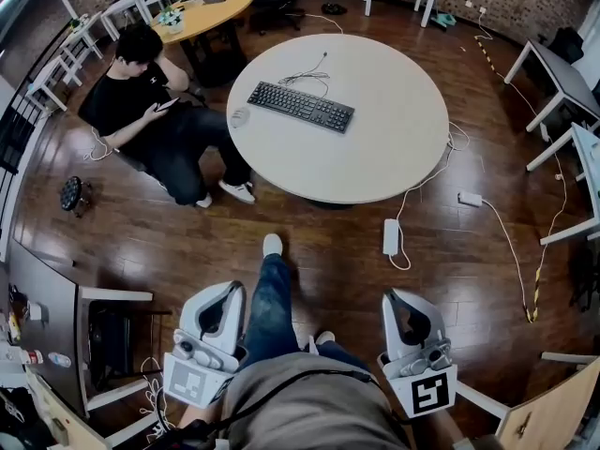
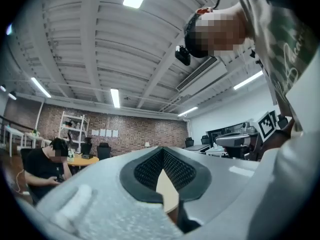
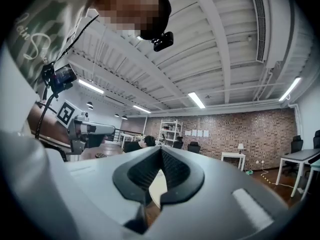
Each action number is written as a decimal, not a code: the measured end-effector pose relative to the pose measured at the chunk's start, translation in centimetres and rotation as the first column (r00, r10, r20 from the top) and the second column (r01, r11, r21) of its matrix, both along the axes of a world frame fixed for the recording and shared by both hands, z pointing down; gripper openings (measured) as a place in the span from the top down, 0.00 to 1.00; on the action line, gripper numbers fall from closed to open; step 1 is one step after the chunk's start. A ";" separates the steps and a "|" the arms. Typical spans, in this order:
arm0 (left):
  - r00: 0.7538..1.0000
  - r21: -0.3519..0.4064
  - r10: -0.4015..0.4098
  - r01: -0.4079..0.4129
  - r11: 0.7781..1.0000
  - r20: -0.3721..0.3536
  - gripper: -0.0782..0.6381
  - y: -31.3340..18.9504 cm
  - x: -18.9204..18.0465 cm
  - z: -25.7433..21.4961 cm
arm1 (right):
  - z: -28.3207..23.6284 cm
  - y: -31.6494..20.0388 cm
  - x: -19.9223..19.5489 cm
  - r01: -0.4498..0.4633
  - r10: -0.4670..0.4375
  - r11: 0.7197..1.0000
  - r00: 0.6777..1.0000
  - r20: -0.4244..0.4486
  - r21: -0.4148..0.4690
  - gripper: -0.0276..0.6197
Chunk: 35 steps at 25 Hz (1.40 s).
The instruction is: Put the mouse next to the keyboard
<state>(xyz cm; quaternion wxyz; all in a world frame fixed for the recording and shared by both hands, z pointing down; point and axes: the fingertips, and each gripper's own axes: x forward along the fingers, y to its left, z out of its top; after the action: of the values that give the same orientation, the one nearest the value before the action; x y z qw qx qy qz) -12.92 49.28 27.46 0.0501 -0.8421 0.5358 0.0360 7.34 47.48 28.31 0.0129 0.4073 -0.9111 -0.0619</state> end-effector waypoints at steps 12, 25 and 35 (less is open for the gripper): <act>0.978 0.035 0.157 -0.163 0.986 0.138 0.89 -17.2 -5.1 1.3 | -0.1 -13.9 -6.0 -0.095 0.096 0.995 0.995 0.031 -0.038 0.95; 0.992 -0.059 0.108 -0.112 0.992 -0.064 0.89 -26.9 -14.4 3.3 | 0.6 -24.9 -13.9 -0.105 0.100 0.987 0.994 -0.041 -0.124 0.95; 0.993 -0.079 0.072 -0.080 0.994 -0.098 0.89 -33.5 -22.9 4.4 | 0.9 -32.9 -21.8 -0.091 0.082 0.985 0.994 -0.068 -0.144 0.95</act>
<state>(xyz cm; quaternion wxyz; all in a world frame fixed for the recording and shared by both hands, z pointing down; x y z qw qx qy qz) -35.82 15.79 31.84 -0.0119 -0.8605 0.5062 0.0555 -14.42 14.61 29.16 0.0738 0.4424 -0.8938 -0.0066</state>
